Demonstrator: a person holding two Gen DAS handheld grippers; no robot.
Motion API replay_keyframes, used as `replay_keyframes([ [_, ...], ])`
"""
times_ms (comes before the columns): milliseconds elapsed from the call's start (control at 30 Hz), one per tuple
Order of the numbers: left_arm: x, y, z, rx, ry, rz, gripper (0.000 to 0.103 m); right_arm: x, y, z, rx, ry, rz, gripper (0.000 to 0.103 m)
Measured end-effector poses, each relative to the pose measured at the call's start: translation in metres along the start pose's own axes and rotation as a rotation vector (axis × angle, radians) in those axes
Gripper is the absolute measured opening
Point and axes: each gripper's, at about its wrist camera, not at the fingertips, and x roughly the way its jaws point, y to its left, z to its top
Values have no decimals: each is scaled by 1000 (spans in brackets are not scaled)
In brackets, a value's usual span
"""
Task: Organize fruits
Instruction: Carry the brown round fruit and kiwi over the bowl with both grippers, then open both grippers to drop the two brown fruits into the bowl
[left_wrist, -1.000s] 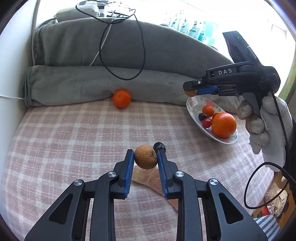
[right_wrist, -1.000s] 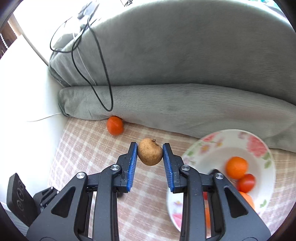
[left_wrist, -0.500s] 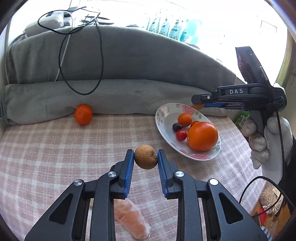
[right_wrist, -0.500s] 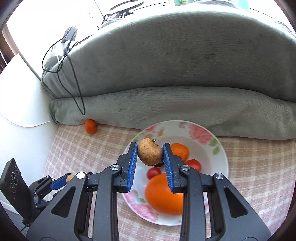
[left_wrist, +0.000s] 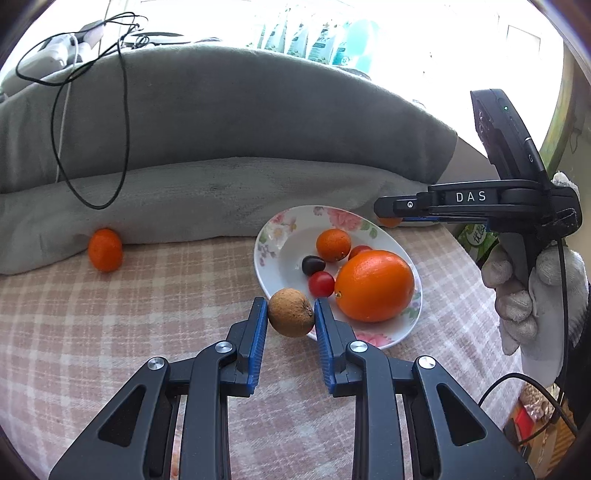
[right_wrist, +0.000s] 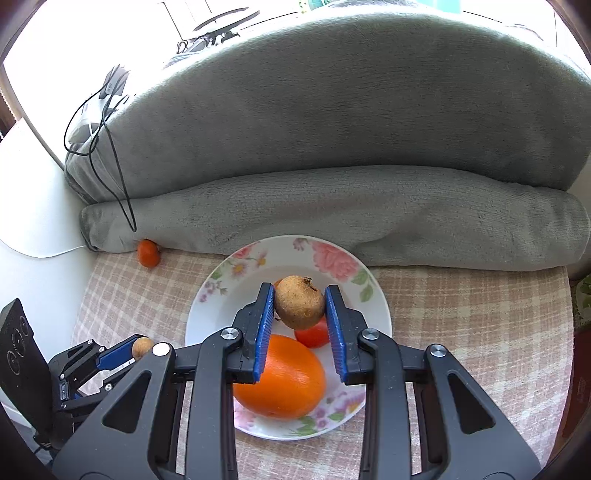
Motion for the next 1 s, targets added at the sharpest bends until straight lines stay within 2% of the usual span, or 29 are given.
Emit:
replay_keyframes([
  [867,25,-27,14,45,23,-5,24,2,-10,-3,-7,0,-4,30],
  [933,25,-27,15,44,21,-3,25,2,-9,-3,-6,-5,-9,32],
  [1000,25,-27,15,44,17,-3,25,1,-10,-2,-2,-10,-8,51],
])
